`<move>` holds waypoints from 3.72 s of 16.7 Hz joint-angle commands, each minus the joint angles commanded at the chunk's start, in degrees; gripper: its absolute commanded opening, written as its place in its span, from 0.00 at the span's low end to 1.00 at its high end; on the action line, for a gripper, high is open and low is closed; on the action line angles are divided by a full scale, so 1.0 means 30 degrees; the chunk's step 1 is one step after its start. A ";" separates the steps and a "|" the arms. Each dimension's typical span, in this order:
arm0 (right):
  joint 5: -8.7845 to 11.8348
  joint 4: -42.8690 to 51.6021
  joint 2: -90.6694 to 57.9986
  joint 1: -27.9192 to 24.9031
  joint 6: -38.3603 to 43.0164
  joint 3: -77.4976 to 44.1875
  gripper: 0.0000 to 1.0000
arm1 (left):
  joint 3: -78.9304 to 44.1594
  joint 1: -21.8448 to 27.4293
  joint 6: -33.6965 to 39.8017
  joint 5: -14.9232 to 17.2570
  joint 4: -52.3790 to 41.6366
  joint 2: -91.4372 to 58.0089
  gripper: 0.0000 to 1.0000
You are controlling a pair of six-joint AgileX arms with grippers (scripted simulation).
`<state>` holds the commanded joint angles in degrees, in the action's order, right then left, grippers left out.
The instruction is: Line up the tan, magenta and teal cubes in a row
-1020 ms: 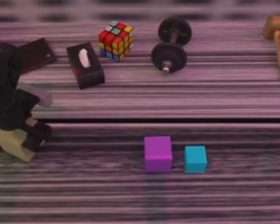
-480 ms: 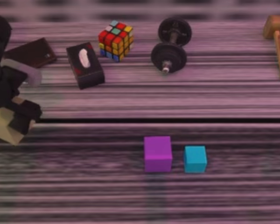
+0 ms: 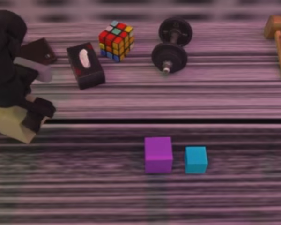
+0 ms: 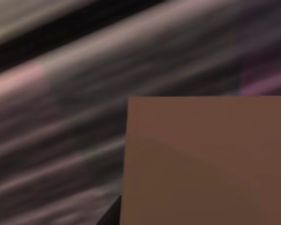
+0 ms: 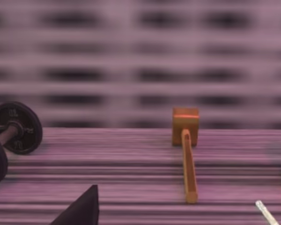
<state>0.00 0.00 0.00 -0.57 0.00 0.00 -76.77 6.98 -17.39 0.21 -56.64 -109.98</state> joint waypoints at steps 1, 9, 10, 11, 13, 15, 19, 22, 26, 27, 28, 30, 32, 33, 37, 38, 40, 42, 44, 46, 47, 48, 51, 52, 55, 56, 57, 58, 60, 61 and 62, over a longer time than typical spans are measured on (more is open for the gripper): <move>0.0000 0.0000 0.0000 0.0000 0.0000 0.0000 1.00 | -0.0191 0.0595 0.1041 0.0002 -0.0147 -0.0120 0.00; 0.0000 0.0000 0.0000 0.0000 0.0000 0.0000 1.00 | -0.1562 0.6647 1.2860 0.0035 -0.1317 -0.0641 0.00; 0.0000 0.0000 0.0000 0.0000 0.0000 0.0000 1.00 | -0.1674 0.7313 1.4076 0.0036 -0.1388 -0.0597 0.00; 0.0000 0.0000 0.0000 0.0000 0.0000 0.0000 1.00 | -0.1772 0.7910 1.5110 0.0034 -0.1439 -0.0541 0.00; 0.0000 0.0000 0.0000 0.0000 0.0000 0.0000 1.00 | -0.1933 0.8813 1.6541 0.0023 -0.1498 -0.0432 0.00; 0.0000 0.0000 0.0000 0.0000 0.0000 0.0000 1.00 | -0.2026 0.9244 1.7154 0.0011 -0.1521 -0.0377 0.00; 0.0000 0.0000 0.0000 0.0000 0.0000 0.0000 1.00 | -0.1973 0.9179 1.7125 0.0015 -0.1501 -0.0440 0.00; 0.0000 0.0000 0.0000 0.0000 0.0000 0.0000 1.00 | -0.1491 0.9200 1.7080 0.0027 -0.0737 -0.0724 0.00; 0.0000 0.0000 0.0000 0.0000 0.0000 0.0000 1.00 | 0.0054 0.9206 1.7041 0.0027 0.1960 -0.1736 0.00; 0.0000 0.0000 0.0000 0.0000 0.0000 0.0000 1.00 | 0.0402 0.9189 1.7056 0.0023 0.2584 -0.1977 0.00; 0.0000 0.0000 0.0000 0.0000 0.0000 0.0000 1.00 | 0.0670 0.9183 1.7065 0.0023 0.3022 -0.2171 0.00; 0.0000 0.0000 0.0000 0.0000 0.0000 0.0000 1.00 | 0.0853 0.9181 1.7070 0.0024 0.3294 -0.2305 0.00; 0.0000 0.0000 0.0000 0.0000 0.0000 0.0000 1.00 | 0.0853 0.9181 1.7070 0.0024 0.3294 -0.2305 0.00; 0.0000 0.0000 0.0000 0.0000 0.0000 0.0000 1.00 | 0.0853 0.9181 1.7070 0.0024 0.3294 -0.2305 0.00; 0.0000 0.0000 0.0000 0.0000 0.0000 0.0000 1.00 | 0.0853 0.9181 1.7070 0.0024 0.3294 -0.2305 0.30; 0.0000 0.0000 0.0000 0.0000 0.0000 0.0000 1.00 | 0.0853 0.9181 1.7070 0.0024 0.3294 -0.2305 0.38; 0.0000 0.0000 0.0000 0.0000 0.0000 0.0000 1.00 | 0.0853 0.9181 1.7070 0.0024 0.3294 -0.2305 0.53; 0.0000 0.0000 0.0000 0.0000 0.0000 0.0000 1.00 | 0.0853 0.9181 1.7070 0.0024 0.3294 -0.2305 0.68; 0.0000 0.0000 0.0000 0.0000 0.0000 0.0000 1.00 | 0.0853 0.9181 1.7070 0.0024 0.3294 -0.2305 0.83; 0.0000 0.0000 0.0000 0.0000 0.0000 0.0000 1.00 | 0.0853 0.9181 1.7070 0.0024 0.3294 -0.2305 0.98; 0.0000 0.0000 0.0000 0.0000 0.0000 0.0000 1.00 | 0.0853 0.9181 1.7070 0.0024 0.3294 -0.2305 1.00; 0.0000 0.0000 0.0000 0.0000 0.0000 0.0000 1.00 | 0.0853 0.9181 1.7070 0.0024 0.3294 -0.2305 1.00; 0.0000 0.0000 0.0000 0.0000 0.0000 0.0000 1.00 | 0.0853 0.9181 1.7070 0.0024 0.3294 -0.2305 1.00; 0.0000 0.0000 0.0000 0.0000 0.0000 0.0000 1.00 | 0.0853 0.9181 1.7070 0.0024 0.3294 -0.2305 1.00; 0.0000 0.0000 0.0000 0.0000 0.0000 0.0000 1.00 | 0.0849 0.9183 1.7069 0.0024 0.3289 -0.2290 1.00; 0.0000 0.0000 0.0000 0.0000 0.0000 0.0000 1.00 | 0.0794 0.9179 1.7077 0.0024 0.3226 -0.2273 1.00; 0.0000 0.0000 0.0000 0.0000 0.0000 0.0000 1.00 | 0.0595 0.9178 1.7081 0.0028 0.2961 -0.2195 1.00; 0.0000 0.0000 0.0000 0.0000 0.0000 0.0000 1.00 | 0.0294 0.9175 1.7067 0.0035 0.2492 -0.2038 1.00; 0.0000 0.0000 0.0000 0.0000 0.0000 0.0000 1.00 | -0.0515 0.9107 1.7054 0.0035 0.1030 -0.1520 1.00; 0.0000 0.0000 0.0000 0.0000 0.0000 0.0000 1.00 | -0.0967 0.9036 1.7077 0.0026 0.0202 -0.1217 1.00; 0.0000 0.0000 0.0000 0.0000 0.0000 0.0000 1.00 | -0.1394 0.8960 1.7102 0.0016 -0.0529 -0.0920 1.00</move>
<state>0.00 0.00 0.00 -0.57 0.00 0.00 -80.95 33.86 33.91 0.26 -58.23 -112.74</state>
